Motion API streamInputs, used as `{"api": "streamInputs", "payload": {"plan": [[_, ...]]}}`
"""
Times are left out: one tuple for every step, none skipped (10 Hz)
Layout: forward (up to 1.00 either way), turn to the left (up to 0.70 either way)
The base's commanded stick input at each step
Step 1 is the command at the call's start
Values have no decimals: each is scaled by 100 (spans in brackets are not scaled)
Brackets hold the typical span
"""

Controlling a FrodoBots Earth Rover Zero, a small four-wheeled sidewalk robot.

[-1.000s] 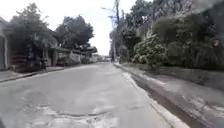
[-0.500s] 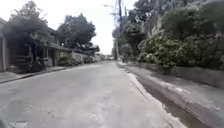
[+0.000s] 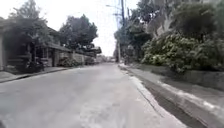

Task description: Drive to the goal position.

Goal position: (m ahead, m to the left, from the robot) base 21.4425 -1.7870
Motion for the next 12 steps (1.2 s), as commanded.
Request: {"api": "streamInputs", "payload": {"plan": [[100,0],[100,0],[100,0],[100,0],[100,0],[100,0],[100,0],[100,0],[100,0],[100,0],[100,0],[100,0]]}}
